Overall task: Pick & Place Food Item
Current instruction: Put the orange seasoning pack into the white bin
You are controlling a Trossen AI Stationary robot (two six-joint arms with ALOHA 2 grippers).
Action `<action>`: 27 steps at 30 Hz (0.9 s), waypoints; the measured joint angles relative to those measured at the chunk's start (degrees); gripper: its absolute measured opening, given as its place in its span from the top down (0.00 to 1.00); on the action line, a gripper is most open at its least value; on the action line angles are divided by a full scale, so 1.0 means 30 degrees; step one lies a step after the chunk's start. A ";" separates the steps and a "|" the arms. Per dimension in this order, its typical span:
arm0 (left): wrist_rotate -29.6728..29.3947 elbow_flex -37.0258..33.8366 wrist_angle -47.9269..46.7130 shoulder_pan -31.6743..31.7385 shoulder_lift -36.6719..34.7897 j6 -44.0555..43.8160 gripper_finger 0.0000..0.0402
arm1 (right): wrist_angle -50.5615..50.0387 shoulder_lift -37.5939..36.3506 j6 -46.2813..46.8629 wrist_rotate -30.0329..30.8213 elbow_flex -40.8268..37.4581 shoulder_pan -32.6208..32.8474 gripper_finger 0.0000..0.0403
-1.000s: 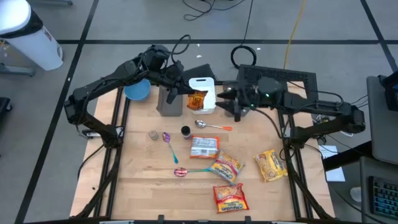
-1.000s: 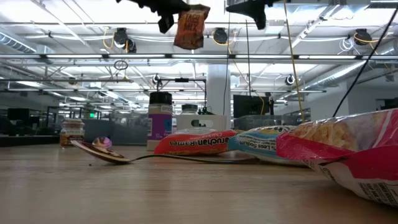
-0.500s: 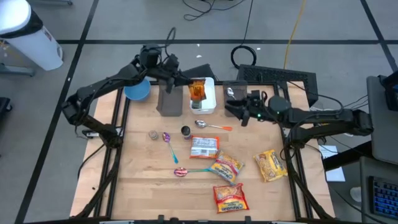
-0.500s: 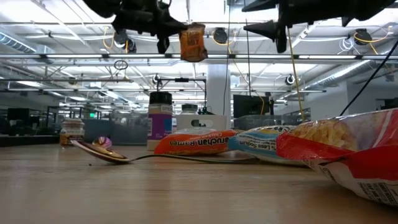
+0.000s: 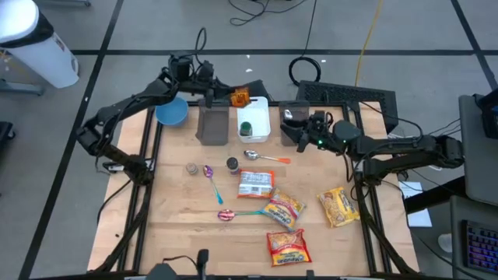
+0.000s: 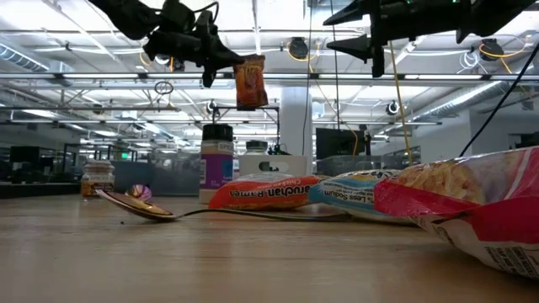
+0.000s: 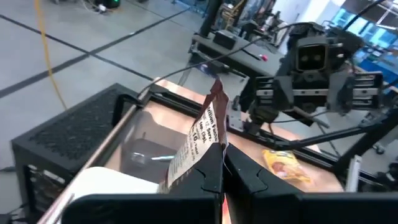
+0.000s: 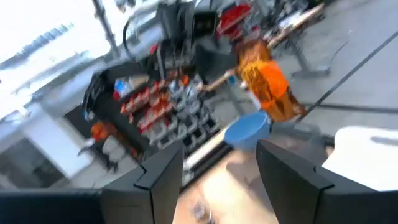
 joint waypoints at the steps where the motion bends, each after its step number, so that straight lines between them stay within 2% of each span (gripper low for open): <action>1: -0.0028 0.0045 -0.0005 0.0093 0.0153 0.0083 0.99 | 0.0122 0.0080 0.0007 0.0236 0.0000 -0.0006 0.51; 12: 0.0218 0.2058 -0.0182 0.0291 0.3252 -0.0306 0.99 | 0.1267 0.1255 0.0484 0.0723 0.0000 -0.0073 0.51; 16: -0.0078 0.3800 -0.0588 0.0070 0.4393 -0.0023 0.99 | 0.1270 0.1302 0.0233 0.0723 0.0000 -0.0084 0.51; 21: -0.0173 0.6895 -0.2803 0.0457 0.5998 0.0844 0.99 | 0.1278 0.1180 -0.0301 0.0607 0.0004 -0.0095 0.51; 24: 0.0184 0.8394 -0.4397 0.0960 0.6806 0.1546 0.99 | 0.1262 0.1096 -0.0522 -0.0118 0.0007 -0.0153 0.51; 27: 0.0909 0.8699 -0.4558 0.1237 0.7445 0.1658 0.99 | 0.1272 0.1077 -0.0517 -0.1330 0.0007 -0.0408 0.51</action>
